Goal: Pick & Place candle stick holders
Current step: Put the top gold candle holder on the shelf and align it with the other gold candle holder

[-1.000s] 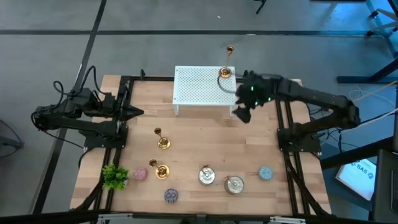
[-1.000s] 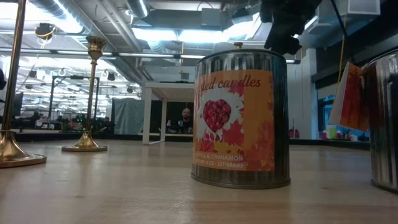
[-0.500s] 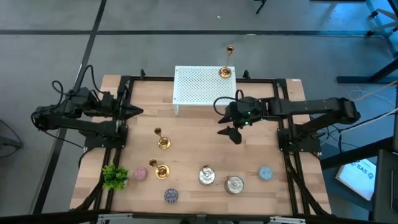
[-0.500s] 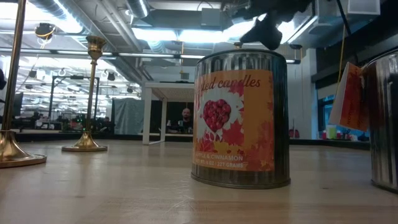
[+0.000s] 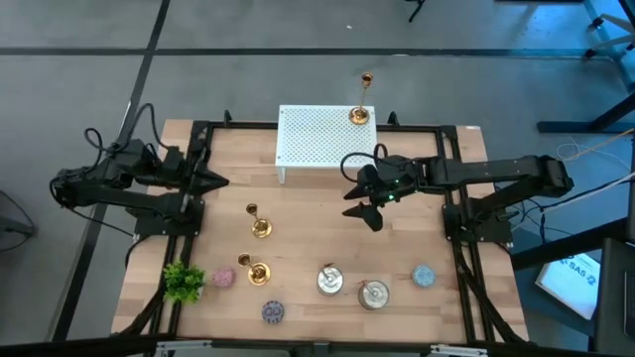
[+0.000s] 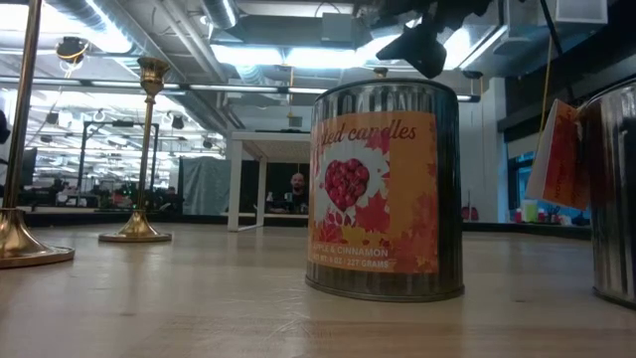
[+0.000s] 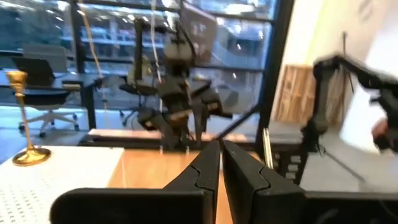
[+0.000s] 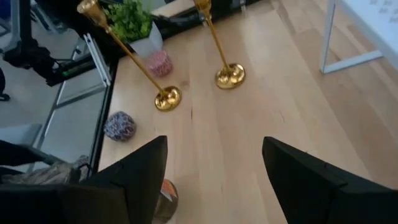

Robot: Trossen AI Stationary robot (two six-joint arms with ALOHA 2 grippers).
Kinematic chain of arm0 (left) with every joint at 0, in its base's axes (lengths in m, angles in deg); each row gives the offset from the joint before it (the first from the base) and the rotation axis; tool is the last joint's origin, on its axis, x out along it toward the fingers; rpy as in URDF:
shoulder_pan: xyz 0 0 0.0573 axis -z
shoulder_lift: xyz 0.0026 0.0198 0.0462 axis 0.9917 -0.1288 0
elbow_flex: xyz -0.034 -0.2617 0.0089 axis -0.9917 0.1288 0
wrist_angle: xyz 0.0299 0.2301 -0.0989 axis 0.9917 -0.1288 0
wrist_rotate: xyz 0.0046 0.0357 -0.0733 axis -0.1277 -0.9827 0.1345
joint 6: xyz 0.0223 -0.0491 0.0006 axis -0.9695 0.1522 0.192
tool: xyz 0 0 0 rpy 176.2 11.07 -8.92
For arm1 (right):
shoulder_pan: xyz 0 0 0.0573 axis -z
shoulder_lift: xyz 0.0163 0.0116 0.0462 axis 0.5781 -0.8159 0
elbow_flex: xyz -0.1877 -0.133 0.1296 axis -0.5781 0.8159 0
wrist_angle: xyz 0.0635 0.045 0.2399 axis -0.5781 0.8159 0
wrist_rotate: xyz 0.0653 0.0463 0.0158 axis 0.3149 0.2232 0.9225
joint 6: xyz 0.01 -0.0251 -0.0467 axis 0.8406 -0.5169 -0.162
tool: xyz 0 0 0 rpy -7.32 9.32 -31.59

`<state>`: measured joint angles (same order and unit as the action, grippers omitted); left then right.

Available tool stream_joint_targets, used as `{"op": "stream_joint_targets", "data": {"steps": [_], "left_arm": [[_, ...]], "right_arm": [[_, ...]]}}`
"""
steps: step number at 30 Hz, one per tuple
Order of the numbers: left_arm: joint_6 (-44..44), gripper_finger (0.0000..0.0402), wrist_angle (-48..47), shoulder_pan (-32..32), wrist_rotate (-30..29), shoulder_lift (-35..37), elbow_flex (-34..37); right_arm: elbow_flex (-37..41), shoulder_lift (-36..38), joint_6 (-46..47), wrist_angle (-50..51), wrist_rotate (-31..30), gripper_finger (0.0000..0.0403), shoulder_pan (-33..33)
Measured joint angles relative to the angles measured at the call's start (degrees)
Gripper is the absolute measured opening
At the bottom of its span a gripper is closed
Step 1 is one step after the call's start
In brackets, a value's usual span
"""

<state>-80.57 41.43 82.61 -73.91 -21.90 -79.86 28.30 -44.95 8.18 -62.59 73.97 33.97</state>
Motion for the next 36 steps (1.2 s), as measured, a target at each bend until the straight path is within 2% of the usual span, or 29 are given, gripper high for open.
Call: {"op": "stream_joint_targets", "data": {"steps": [5, 12, 17, 20, 26, 31, 36], "left_arm": [[-4.17, 0.0047, -6.49, 0.01, -0.15, -3.50, 0.00], [4.37, 0.0101, -18.71, 1.64, 0.22, -8.34, 0.00], [10.12, 0.0108, -33.31, 1.90, -0.88, -9.63, 0.00], [11.94, 0.0108, -38.98, 1.90, -1.23, -10.18, 0.48], [12.51, 0.0112, -36.17, 1.90, -1.87, -10.50, 7.72], [13.86, 0.0118, -24.01, 1.88, -0.61, -11.73, 15.35], [16.94, 0.0118, -15.12, 1.86, -3.78, -13.77, 16.68]], "right_arm": [[-0.01, 0.00, 0.23, 0.85, 0.06, 0.0267, -0.88], [-0.01, -0.28, 0.24, 2.86, 0.28, 0.0267, -3.32], [1.39, -0.28, 0.02, 3.76, 0.30, 0.0268, -4.86], [2.52, -0.28, 0.00, 3.71, 0.25, 0.0268, -5.12], [3.40, -0.28, -2.05, 3.69, -1.11, 0.0268, -5.14], [3.41, -0.28, -6.39, 3.08, -1.27, 0.0268, -5.09], [3.42, -0.28, -8.18, 2.62, -1.28, 0.0268, -5.09]]}}
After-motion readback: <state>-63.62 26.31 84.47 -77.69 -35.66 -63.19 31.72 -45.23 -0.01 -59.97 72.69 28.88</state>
